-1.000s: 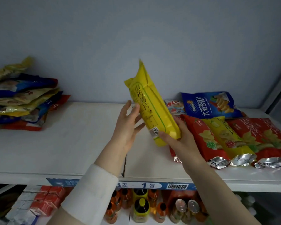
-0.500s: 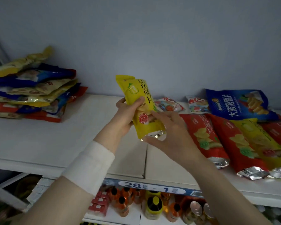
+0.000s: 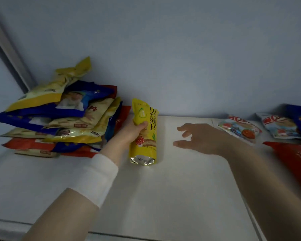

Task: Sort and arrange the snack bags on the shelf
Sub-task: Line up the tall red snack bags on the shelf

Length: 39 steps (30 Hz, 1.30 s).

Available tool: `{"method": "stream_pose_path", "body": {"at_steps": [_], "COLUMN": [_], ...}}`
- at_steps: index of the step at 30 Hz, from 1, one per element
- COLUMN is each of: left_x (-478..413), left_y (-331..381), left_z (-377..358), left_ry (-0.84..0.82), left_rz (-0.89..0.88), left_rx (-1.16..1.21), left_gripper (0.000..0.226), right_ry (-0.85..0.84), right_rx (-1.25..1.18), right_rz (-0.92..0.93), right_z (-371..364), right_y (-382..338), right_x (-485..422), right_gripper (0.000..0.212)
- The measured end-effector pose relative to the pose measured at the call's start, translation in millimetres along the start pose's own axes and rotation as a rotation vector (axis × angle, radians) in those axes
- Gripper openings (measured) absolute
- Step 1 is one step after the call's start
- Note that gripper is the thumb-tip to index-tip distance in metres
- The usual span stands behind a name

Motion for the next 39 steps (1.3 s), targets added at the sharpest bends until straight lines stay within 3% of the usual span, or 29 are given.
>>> {"method": "stream_pose_path", "body": {"at_steps": [3,7,11,14,17,23,26,29,34,39], "left_x": [-6.1,-16.5,-16.2,-9.0,-0.5,12.1,26.7,34.0,27.0,15.9], "left_y": [-2.5,-0.4,4.6,15.6,38.6,86.5,103.3,110.4,97.1,83.8], "left_z": [10.0,21.7,21.4,14.9,-8.6,-108.3,-189.5,-274.3,-371.6,-411.1], "left_ry": [0.002,0.151,0.251,0.335,0.252,-0.112,-0.310,-0.395,-0.291,-0.189], "left_rz": [-0.042,0.037,0.031,-0.087,-0.200,-0.130,-0.163,-0.185,-0.080,-0.013], "left_rx": [-0.092,-0.391,-0.692,-0.931,-1.038,-1.293,-1.216,-1.031,-0.632,-0.349], "left_gripper": [0.045,0.055,0.057,0.038,0.030,0.044,0.044,0.044,0.067,0.083], "right_ry": [0.025,0.047,0.060,0.076,0.086,0.049,0.050,0.121,0.099,0.093], "right_rx": [0.013,0.039,0.043,0.049,0.076,0.186,0.197,0.136,0.090,0.019], "right_rz": [-0.035,-0.069,-0.095,-0.113,-0.141,-0.239,-0.305,-0.351,-0.353,-0.259], "right_z": [1.9,4.0,4.3,5.7,11.0,33.9,45.7,52.4,48.7,45.2], "right_y": [-10.6,-13.6,-6.2,5.8,24.1,99.3,155.6,216.7,289.5,311.4], "right_x": [-13.7,-24.0,-28.2,-25.6,-13.3,53.3,99.6,145.2,194.6,213.0], "right_gripper": [0.061,0.060,0.059,0.058,0.058,0.059,0.061,0.061,0.061,0.060]}}
Point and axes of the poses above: each hand's wrist, its own x-axis away from the middle knuckle, its own z-axis out of the back of the hand, y = z × x, the point moved 2 cm from there along -x, towards the middle knuckle, and after that the axes turned 14 degrees about -y, right-handed, at the moved point
